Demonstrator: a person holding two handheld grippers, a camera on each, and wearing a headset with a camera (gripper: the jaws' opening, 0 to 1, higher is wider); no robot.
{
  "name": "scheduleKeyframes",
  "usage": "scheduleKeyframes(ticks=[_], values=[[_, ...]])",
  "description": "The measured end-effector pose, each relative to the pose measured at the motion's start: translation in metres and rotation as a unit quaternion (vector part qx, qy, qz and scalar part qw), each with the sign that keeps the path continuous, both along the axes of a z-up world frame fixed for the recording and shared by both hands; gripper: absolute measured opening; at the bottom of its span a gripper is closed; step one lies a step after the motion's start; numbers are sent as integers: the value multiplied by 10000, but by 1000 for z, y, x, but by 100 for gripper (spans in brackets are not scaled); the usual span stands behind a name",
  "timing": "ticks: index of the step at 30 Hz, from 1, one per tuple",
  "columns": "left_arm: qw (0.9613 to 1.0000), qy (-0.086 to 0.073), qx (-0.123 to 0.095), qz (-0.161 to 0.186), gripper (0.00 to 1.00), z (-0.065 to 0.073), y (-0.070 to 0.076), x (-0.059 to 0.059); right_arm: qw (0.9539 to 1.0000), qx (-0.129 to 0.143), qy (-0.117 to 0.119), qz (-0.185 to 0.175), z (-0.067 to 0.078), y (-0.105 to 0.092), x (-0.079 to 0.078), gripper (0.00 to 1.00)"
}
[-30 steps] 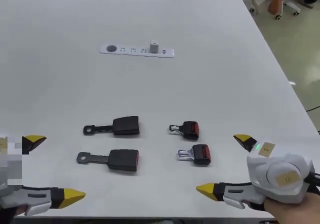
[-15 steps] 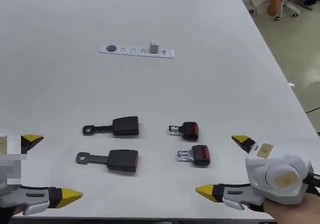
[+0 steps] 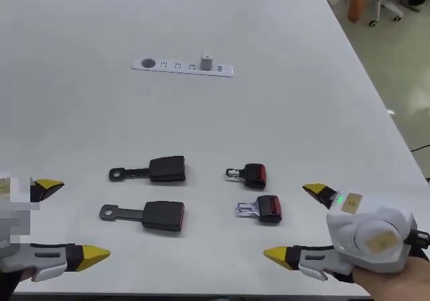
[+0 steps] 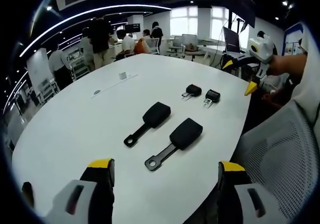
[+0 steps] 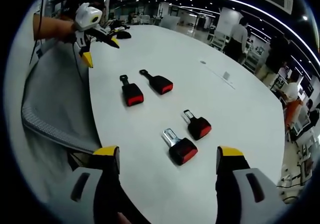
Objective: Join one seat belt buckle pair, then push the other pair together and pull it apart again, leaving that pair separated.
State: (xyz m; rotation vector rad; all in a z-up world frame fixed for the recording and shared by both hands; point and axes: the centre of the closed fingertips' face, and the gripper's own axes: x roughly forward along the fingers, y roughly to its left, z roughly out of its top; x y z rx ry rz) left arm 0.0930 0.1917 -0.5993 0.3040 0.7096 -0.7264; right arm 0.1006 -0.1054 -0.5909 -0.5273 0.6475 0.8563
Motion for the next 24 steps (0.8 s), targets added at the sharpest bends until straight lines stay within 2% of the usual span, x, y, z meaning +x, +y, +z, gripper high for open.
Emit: scheduleKeyframes(ticks=[8, 11, 15, 19, 24], values=[[9994, 37, 35, -331, 85, -5, -12, 7, 9999, -67, 96, 104, -9, 0, 7, 75], [9986, 158, 29, -512, 82, -12, -20, 8, 9995, -83, 149, 254, -16, 1, 10, 72], [9968, 172, 100, -776, 77, -17, -31, 11, 9990, -165, 156, 395, -24, 4, 13, 71], [9954, 268, 100, -919, 73, -25, -38, 13, 9980, -247, 218, 539, -28, 4, 16, 68], [9915, 284, 215, -1248, 70, -29, -54, 18, 9966, -326, 275, 702, -33, 5, 23, 66]])
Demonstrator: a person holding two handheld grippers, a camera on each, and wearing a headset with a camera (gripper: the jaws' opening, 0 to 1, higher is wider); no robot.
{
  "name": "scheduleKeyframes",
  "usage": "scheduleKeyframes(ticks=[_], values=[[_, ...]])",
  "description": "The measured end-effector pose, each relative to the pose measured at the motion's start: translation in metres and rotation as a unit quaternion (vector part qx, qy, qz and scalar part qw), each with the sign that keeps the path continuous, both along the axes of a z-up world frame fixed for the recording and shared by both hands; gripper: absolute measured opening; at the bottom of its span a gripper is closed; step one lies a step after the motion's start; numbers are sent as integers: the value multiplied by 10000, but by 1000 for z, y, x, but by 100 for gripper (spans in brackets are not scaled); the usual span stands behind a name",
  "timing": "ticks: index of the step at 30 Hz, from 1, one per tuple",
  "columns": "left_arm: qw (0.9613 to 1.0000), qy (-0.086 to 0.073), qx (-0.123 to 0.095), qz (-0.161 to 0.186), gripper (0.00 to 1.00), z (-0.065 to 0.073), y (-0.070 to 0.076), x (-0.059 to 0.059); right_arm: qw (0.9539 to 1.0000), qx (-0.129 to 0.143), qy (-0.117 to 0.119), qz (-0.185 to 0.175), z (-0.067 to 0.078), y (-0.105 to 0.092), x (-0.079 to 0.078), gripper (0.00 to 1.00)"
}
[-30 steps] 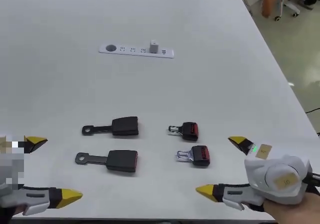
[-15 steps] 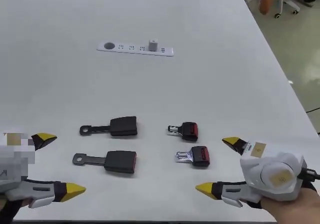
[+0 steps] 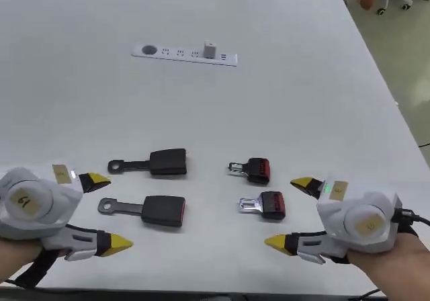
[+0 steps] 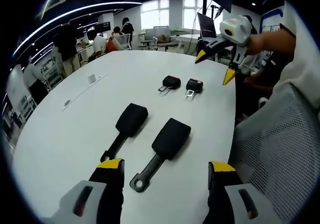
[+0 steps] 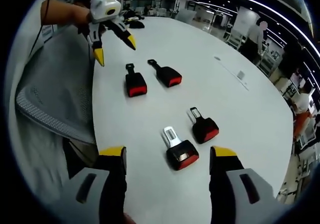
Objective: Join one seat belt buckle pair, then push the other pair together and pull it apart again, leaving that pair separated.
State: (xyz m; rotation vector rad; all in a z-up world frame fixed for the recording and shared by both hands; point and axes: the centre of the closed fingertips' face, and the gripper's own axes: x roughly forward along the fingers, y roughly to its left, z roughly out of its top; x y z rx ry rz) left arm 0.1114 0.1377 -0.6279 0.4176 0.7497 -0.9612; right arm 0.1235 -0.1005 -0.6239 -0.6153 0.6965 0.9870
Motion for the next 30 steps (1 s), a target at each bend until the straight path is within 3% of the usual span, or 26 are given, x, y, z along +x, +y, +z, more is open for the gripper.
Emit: scheduleKeyframes(ticks=[2, 8, 12, 16, 30], values=[[9999, 88, 28, -119, 68, -4, -2, -1, 10000, -31, 54, 63, -2, 0, 2, 64], [9987, 108, 210, -453, 62, -11, -14, 5, 9988, -176, 316, 338, -15, -1, 3, 58], [9972, 306, 180, -652, 58, -18, -22, 4, 9979, -217, 458, 397, -19, -4, 6, 56], [9950, 404, 341, -849, 55, -30, -23, 6, 9959, -222, 723, 492, -25, -6, 9, 53], [9902, 528, 413, -1226, 50, -38, -38, 18, 9902, -588, 883, 911, -46, -13, 24, 50]])
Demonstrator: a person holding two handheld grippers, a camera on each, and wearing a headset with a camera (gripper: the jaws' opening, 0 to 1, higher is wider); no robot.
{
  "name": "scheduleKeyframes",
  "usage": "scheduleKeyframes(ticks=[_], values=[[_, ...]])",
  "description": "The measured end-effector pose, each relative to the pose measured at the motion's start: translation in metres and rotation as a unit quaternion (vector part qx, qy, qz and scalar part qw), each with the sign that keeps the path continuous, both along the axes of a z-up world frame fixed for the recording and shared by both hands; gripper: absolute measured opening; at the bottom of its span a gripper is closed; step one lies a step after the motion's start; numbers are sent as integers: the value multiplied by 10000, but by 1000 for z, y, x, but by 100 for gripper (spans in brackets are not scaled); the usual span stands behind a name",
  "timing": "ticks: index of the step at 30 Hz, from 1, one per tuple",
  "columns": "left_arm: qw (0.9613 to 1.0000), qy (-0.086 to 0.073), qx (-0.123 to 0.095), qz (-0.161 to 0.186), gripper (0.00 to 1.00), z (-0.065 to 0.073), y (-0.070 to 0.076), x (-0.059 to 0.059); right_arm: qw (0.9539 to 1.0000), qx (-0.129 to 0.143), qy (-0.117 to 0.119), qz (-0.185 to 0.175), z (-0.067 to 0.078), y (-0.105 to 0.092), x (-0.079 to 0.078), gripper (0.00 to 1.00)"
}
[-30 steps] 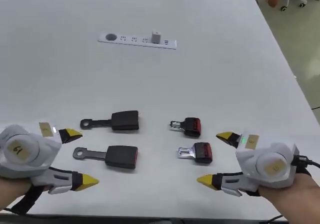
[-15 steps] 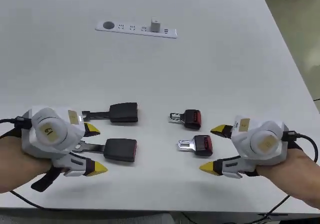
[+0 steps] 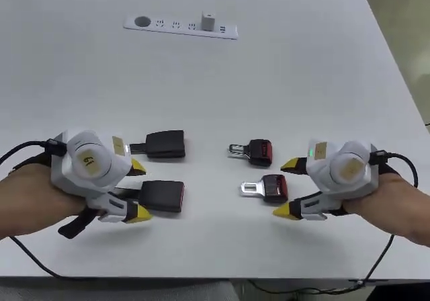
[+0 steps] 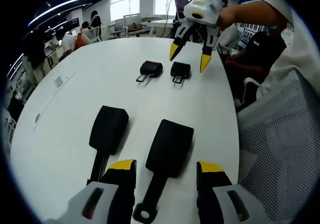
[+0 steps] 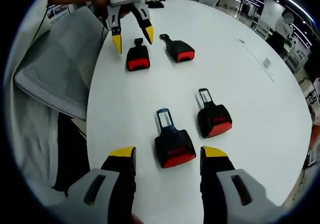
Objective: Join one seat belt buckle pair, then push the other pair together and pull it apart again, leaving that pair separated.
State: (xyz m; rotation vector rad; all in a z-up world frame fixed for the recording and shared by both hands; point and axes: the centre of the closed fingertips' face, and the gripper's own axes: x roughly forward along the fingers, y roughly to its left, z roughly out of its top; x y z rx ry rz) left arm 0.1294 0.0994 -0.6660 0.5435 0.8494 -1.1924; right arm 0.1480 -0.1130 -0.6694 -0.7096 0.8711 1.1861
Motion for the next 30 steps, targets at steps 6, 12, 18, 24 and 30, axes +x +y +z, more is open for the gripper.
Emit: scheduleKeyframes(ticks=[6, 12, 18, 24, 30], values=[[9996, -68, 135, -257, 50, -9, 1, 4, 9995, -164, 88, 267, -11, -1, 1, 49], [9984, -34, 256, -497, 48, -18, -2, 4, 9984, -304, 169, 439, -20, -2, 2, 45], [9969, -107, 408, -660, 46, -24, 1, 8, 9973, -348, 231, 597, -23, 0, 3, 39], [9951, -121, 396, -900, 43, -26, -6, 5, 9955, -456, 229, 793, -26, -2, 3, 34], [9950, -100, 396, -908, 40, -24, -9, 3, 9940, -481, 224, 961, -25, -2, 3, 34]])
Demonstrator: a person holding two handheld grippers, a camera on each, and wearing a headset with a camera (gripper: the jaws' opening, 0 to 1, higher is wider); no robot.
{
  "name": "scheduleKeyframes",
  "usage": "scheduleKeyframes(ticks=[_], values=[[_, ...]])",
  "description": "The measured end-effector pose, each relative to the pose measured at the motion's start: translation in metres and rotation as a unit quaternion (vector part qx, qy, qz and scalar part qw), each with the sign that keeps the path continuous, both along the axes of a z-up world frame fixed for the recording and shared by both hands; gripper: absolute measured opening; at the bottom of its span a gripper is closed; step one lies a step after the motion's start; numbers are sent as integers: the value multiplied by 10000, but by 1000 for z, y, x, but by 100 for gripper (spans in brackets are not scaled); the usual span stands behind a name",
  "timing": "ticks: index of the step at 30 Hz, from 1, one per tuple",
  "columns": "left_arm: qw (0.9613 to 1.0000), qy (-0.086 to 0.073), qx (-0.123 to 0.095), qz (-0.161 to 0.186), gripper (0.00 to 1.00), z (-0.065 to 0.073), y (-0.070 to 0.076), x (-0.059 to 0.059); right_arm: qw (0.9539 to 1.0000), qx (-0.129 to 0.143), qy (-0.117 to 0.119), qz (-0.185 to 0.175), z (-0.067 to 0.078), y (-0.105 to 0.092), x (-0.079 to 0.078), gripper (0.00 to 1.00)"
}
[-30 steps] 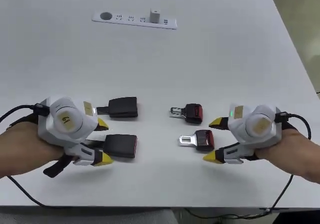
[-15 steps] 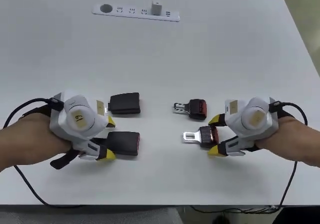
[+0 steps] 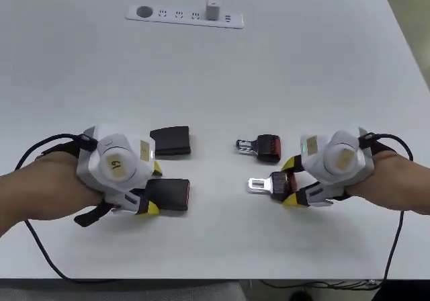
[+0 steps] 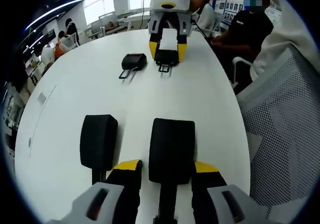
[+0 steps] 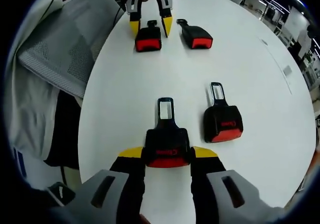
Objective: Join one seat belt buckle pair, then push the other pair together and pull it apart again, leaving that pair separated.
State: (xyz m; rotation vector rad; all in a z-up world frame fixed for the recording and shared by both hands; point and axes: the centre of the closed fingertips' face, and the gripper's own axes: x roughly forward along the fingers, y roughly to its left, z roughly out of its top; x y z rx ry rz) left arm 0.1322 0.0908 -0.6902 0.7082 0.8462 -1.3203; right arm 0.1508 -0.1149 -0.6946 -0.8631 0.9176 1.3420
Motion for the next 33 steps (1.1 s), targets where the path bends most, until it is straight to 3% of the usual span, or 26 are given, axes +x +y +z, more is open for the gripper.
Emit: scheduleKeyframes(ticks=[11, 26, 33], values=[[9999, 7, -65, -139, 35, -2, 1, -1, 9998, 0, 20, 176, 0, 1, 1, 34], [9998, 10, 56, -178, 34, -3, 1, -1, 9995, -146, 2, 278, -2, 3, 2, 33], [9998, 12, 94, -161, 34, -4, 2, -1, 9993, -95, 30, 355, -2, 16, -7, 33]])
